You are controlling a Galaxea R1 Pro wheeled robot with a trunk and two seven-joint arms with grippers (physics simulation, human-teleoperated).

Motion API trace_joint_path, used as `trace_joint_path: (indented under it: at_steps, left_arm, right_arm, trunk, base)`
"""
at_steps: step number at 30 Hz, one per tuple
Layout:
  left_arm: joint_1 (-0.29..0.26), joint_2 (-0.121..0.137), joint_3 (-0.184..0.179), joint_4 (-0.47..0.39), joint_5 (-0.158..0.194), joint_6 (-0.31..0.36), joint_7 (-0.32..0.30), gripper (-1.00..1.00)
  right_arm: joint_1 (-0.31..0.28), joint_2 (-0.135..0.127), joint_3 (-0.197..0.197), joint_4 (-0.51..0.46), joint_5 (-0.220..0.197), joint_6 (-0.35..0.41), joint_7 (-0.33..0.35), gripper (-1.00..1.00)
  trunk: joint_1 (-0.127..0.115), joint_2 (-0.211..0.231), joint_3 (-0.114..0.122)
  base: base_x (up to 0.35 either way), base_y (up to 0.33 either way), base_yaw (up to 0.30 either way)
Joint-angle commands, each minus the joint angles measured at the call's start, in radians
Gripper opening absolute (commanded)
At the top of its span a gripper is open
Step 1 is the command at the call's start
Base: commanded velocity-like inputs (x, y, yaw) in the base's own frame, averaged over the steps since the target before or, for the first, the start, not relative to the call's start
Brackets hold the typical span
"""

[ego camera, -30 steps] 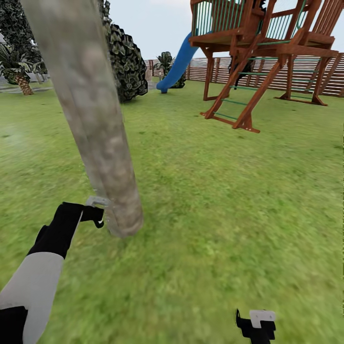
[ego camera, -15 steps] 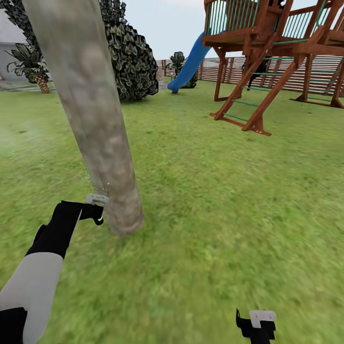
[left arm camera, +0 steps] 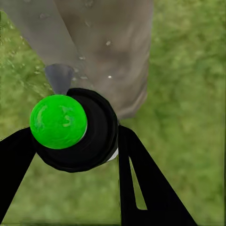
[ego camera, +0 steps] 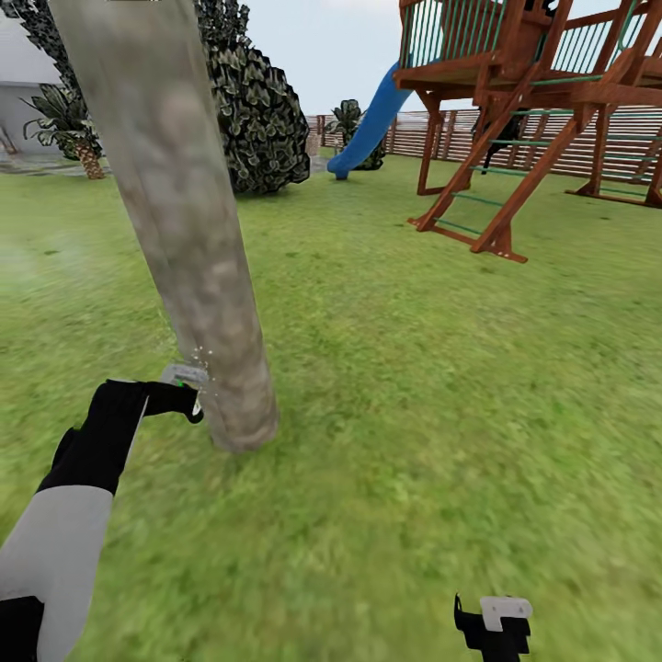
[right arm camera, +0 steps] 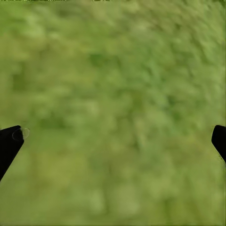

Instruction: In the garden, pick up the pesticide atomizer on the floor and spray pesticide onto both trees until each tree trunk is fully covered.

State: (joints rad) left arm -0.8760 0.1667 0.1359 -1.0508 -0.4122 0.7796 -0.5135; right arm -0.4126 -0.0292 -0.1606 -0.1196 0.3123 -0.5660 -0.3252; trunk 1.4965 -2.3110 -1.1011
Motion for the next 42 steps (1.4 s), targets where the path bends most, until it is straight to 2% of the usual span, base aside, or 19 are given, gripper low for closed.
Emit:
trace_joint_path:
  at_steps: [1,6,16,22,24,26,28,31,33,34,37,39,40,42]
  left_arm:
    - [0.000,-0.001,0.000,0.000,0.000,0.000,0.000,-1.00]
    - [0.001,0.001,0.000,0.000,-0.001,0.000,0.001,-1.00]
    - [0.003,0.013,0.002,0.000,-0.004,-0.001,0.006,-1.00]
    - [0.003,0.001,0.006,0.000,-0.003,-0.002,0.006,-1.00]
    - [0.003,0.018,0.011,0.002,-0.005,-0.002,0.007,-1.00]
    - [0.003,0.038,0.032,0.004,-0.005,-0.003,0.007,-1.00]
    - [0.004,0.044,0.035,0.012,-0.005,-0.003,0.007,-1.00]
    - [0.004,0.028,0.032,0.016,-0.002,-0.003,0.007,-1.00]
    - [0.003,-0.005,0.032,0.017,-0.005,-0.003,0.007,-1.00]
    - [0.003,-0.008,0.031,0.017,-0.006,-0.003,0.008,-1.00]
    - [0.005,0.022,0.040,0.018,-0.030,-0.003,0.039,-1.00]
    - [0.017,0.024,0.035,0.018,-0.040,-0.004,0.054,-1.00]
    - [0.018,0.018,0.034,0.018,-0.038,-0.004,0.055,-1.00]
    - [0.018,-0.024,0.033,0.018,-0.040,-0.004,0.055,-1.00]
  right_arm:
    - [0.000,0.000,0.000,0.000,0.000,0.000,0.000,1.00]
    - [0.000,0.000,0.000,0.000,0.000,0.000,0.000,1.00]
    - [0.000,-0.001,0.000,0.000,0.000,0.000,-0.002,1.00]
    - [0.000,0.000,0.000,0.000,0.001,0.000,-0.002,1.00]
    - [0.000,0.000,0.000,0.000,0.000,0.000,-0.002,1.00]
    - [0.000,0.000,0.000,0.000,0.000,0.000,-0.002,1.00]
    - [0.000,0.000,0.000,0.000,0.000,0.000,-0.001,1.00]
    - [0.000,0.000,0.001,0.000,0.000,0.000,-0.001,1.00]
    - [0.000,0.000,0.000,0.000,0.000,0.000,0.000,1.00]
    - [0.000,0.000,0.000,0.000,0.001,0.000,0.000,1.00]
    - [0.000,0.000,0.000,0.000,0.001,0.000,0.000,1.00]
    - [0.000,0.000,0.000,0.000,0.000,0.000,0.000,1.00]
    - [0.000,0.000,0.000,0.000,0.000,0.000,0.000,1.00]
    - [0.000,0.000,0.000,0.000,0.000,0.000,0.000,1.00]
  trunk:
    - [0.000,0.000,0.000]
    - [0.000,0.000,0.000]
    - [0.000,0.000,0.000]
    - [0.000,0.000,0.000]
    - [0.000,0.000,0.000]
    - [0.000,0.000,0.000]
    - [0.000,0.000,0.000]
    - [0.000,0.000,0.000]
    - [0.000,0.000,0.000]
    - [0.000,0.000,0.000]
    - [0.000,0.000,0.000]
    - [0.000,0.000,0.000]
    - [0.000,0.000,0.000]
    - [0.000,0.000,0.000]
  base:
    - [0.000,-0.253,0.249]
    - [0.000,-0.266,0.216]
    - [0.000,-0.269,0.008]
    - [0.000,-0.270,0.228]
    - [0.000,-0.270,0.277]
    - [0.000,-0.270,0.278]
    - [0.000,-0.270,0.278]
    - [0.000,-0.270,0.278]
    - [0.000,-0.270,0.194]
    - [0.000,-0.270,0.053]
    - [0.052,-0.270,0.013]
    - [0.079,-0.270,0.001]
    - [0.077,-0.270,0.000]
    - [0.076,-0.270,0.000]
